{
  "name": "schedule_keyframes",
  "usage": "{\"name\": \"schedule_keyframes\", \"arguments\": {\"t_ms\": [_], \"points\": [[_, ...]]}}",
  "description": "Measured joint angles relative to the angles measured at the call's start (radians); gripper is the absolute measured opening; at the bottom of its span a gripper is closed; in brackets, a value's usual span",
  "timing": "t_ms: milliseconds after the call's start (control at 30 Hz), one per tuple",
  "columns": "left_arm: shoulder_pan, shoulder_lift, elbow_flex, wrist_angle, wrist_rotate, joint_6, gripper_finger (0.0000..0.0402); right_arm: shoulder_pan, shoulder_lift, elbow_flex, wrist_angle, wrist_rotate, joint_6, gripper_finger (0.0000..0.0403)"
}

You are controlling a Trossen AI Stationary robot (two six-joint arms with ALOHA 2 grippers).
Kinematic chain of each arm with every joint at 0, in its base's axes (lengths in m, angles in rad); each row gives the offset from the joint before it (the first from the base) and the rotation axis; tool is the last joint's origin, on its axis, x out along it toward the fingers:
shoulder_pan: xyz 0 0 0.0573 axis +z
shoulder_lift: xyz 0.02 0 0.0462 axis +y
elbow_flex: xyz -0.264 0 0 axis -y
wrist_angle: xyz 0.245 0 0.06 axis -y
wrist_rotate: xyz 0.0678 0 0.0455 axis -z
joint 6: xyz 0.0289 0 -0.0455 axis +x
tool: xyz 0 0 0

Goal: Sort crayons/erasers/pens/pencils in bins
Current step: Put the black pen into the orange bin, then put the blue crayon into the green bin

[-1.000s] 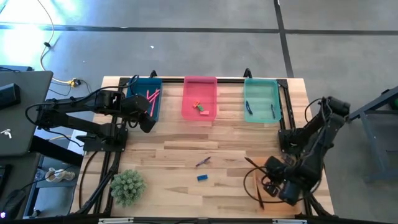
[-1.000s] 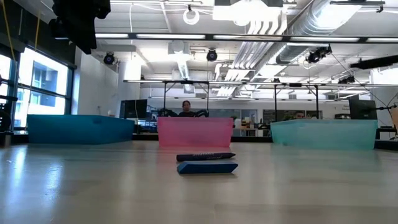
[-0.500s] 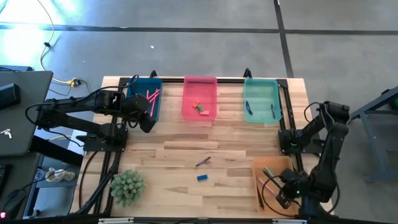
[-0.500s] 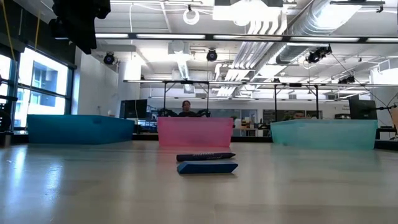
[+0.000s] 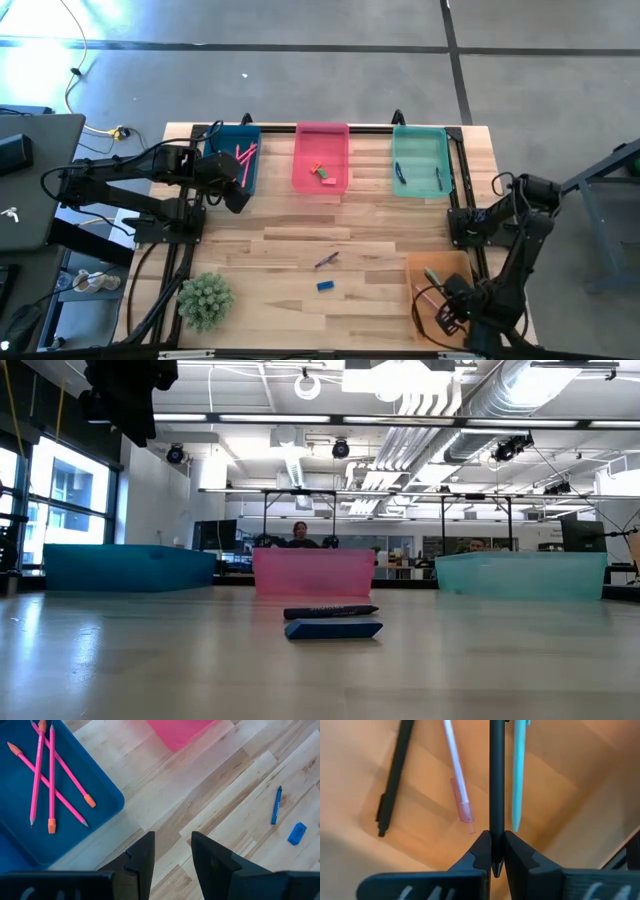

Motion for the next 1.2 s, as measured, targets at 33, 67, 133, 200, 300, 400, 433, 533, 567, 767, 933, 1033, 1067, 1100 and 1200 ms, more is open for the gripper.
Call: {"name": "schedule_keyframes", "arguments": {"t_ms": [33,67,133,200,300,400,433,533,567,767,933,1033,1067,1100,1200], "points": [[0.000,0.000,0.000,0.000,0.000,0.000,0.0115,-0.009,0.001,0.000,-0.003,-0.010,-0.002,0.0015],[0.000,0.000,0.000,0.000,0.000,0.001,0.0115,-0.018,0.002,0.000,-0.003,-0.021,-0.011,0.0017],[0.000,0.000,0.000,0.000,0.000,0.029,0.0115,-0.035,0.003,-0.001,-0.005,-0.043,-0.022,0.0026],[0.000,0.000,0.000,0.000,0.000,0.068,0.0115,-0.050,0.004,-0.002,-0.005,-0.059,-0.026,0.0039],[0.000,0.000,0.000,0.000,0.000,0.100,0.0119,-0.069,0.003,-0.002,0.004,-0.037,-0.029,0.0067],[0.000,0.000,0.000,0.000,0.000,0.123,0.0134,-0.087,0.005,0.000,0.023,-0.025,-0.025,0.0096],[0.000,0.000,0.000,0.001,0.000,0.124,0.0141,-0.094,0.005,0.000,0.023,-0.028,-0.024,0.0105],[0.001,0.000,0.000,0.001,-0.007,0.125,0.0165,-0.113,0.005,0.003,0.030,-0.041,-0.018,0.0125],[0.001,0.000,0.000,0.002,-0.011,0.125,0.0174,-0.120,0.005,0.007,0.032,-0.041,-0.012,0.0130],[0.001,0.000,0.000,0.053,-0.025,0.157,0.0212,-0.149,0.005,0.061,0.020,0.032,0.024,0.0137],[-0.008,0.000,0.000,0.190,0.006,0.236,0.0216,-0.186,0.004,0.123,-0.021,0.132,0.020,0.0137],[-0.023,0.004,0.000,0.280,0.019,0.278,0.0216,-0.214,0.004,0.160,-0.063,0.204,0.016,0.0138],[-0.029,0.008,0.000,0.308,0.023,0.289,0.0216,-0.224,0.004,0.172,-0.082,0.230,0.016,0.0138],[-0.035,0.011,0.000,0.332,0.026,0.297,0.0216,-0.235,0.004,0.182,-0.100,0.258,0.013,0.0138],[-0.058,0.026,0.000,0.396,0.027,0.317,0.0216,-0.270,0.004,0.214,-0.144,0.318,-0.014,0.0138]]}}
